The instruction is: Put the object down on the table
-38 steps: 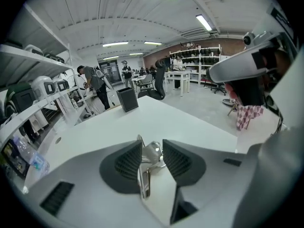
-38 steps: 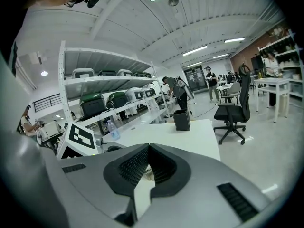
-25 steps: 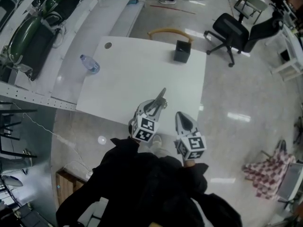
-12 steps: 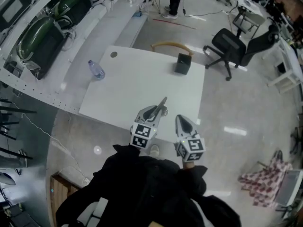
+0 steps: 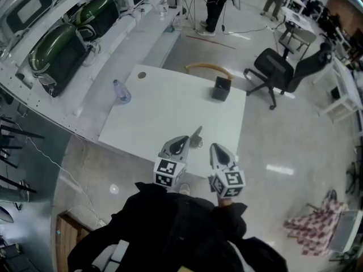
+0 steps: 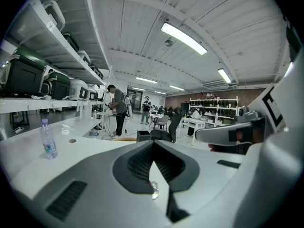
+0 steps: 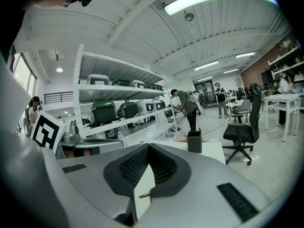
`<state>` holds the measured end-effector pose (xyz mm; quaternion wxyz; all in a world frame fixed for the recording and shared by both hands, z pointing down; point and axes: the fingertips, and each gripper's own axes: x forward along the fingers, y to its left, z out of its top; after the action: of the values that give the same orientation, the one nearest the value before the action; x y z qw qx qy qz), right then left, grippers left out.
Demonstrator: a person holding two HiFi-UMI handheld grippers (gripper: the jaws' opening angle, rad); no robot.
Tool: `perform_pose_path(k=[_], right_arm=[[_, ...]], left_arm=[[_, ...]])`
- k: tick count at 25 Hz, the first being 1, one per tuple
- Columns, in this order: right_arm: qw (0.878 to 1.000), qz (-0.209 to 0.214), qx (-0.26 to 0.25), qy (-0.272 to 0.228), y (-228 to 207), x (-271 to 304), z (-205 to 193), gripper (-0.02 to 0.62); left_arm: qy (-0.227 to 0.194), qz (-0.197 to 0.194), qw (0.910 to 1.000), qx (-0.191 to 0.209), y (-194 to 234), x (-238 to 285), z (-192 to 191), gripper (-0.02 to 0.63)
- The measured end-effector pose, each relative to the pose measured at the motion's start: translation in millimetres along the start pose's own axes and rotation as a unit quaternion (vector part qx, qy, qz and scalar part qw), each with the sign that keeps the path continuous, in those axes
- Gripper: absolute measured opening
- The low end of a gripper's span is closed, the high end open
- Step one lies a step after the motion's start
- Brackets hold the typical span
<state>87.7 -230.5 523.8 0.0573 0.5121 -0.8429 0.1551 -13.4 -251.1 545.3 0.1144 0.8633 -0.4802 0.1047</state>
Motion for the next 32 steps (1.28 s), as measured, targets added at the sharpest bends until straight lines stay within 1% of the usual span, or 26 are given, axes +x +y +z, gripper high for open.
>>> perform_pose_path(k=[6,9,11,14,22,32], right_arm=[[1.0,0.0,-0.004,0.0,7,-5,6,0.002],[1.0,0.002,-0.005,-0.008,12,-7,11,0.002],[1.0,-0.004,-0.012,-0.014,12,-7,16,0.002],[1.0,0.0,-0.021,-0.009,15,-9,16,0.002],[1.0,0.006,-0.018,-0.018,18,-16,15,0.002],[1.0,0.008,-0.02,-0.02,16,-19,14,0.002]], left_arm=[[-0.019,0.001,0.9998,0.007,-1,-16,12,0.002],[-0.026,0.0,0.9996,0.006,-3,-24,17,0.002],[-0.032,0.0,0.9995,0.004,-4,-28,19,0.002],[-0.037,0.004,0.9993,0.006,-4,-32,22,0.002],[-0.045,0.011,0.9989,0.006,-10,-41,24,0.002],[-0.046,0.016,0.9988,0.011,-15,-47,22,0.002]])
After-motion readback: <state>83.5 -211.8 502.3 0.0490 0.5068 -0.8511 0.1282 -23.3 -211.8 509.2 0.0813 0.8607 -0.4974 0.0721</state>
